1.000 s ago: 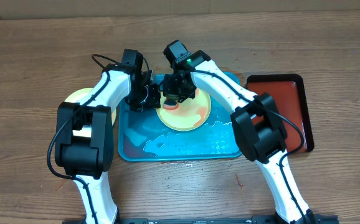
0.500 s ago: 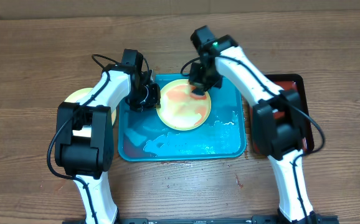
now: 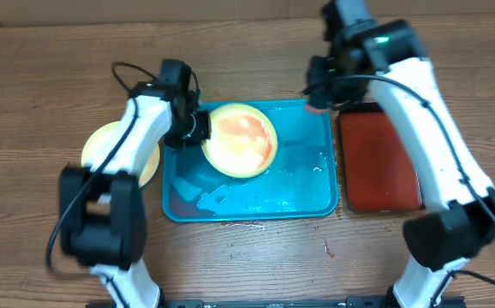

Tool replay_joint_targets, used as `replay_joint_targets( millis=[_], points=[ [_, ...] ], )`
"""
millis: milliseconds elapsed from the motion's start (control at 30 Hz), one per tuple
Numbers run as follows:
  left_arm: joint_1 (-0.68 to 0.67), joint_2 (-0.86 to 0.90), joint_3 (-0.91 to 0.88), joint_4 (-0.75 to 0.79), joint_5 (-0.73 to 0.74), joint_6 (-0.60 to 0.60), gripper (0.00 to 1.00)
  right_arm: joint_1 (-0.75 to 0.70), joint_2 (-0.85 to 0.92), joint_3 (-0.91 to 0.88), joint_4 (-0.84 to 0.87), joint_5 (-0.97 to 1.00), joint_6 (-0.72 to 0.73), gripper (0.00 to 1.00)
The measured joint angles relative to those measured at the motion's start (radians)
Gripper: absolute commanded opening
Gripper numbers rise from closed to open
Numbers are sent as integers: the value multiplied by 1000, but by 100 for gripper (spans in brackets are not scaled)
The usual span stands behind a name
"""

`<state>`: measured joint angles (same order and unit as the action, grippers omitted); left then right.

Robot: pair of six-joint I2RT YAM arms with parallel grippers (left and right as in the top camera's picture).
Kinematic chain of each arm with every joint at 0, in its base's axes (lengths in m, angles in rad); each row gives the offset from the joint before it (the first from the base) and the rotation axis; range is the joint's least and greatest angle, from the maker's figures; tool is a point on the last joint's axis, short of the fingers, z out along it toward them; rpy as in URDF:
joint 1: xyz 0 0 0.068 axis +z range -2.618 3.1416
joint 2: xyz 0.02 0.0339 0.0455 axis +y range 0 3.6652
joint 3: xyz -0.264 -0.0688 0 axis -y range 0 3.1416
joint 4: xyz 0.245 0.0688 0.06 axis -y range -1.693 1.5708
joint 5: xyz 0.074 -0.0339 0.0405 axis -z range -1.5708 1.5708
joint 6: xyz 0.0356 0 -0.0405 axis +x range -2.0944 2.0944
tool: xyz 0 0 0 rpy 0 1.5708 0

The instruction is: Clean dirty plates on tray and stack at the side

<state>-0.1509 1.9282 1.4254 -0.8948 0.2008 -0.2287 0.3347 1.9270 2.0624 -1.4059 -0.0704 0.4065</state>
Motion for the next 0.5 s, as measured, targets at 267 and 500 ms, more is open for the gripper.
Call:
replay_joint_targets(
  millis=[267, 500],
  points=[
    [-63, -221, 6, -22, -208, 1, 4, -140, -77, 0, -76, 11, -45, 4],
    [-216, -219, 6, -72, -507, -16, 4, -175, -78, 0, -75, 17, -64, 4]
  ],
)
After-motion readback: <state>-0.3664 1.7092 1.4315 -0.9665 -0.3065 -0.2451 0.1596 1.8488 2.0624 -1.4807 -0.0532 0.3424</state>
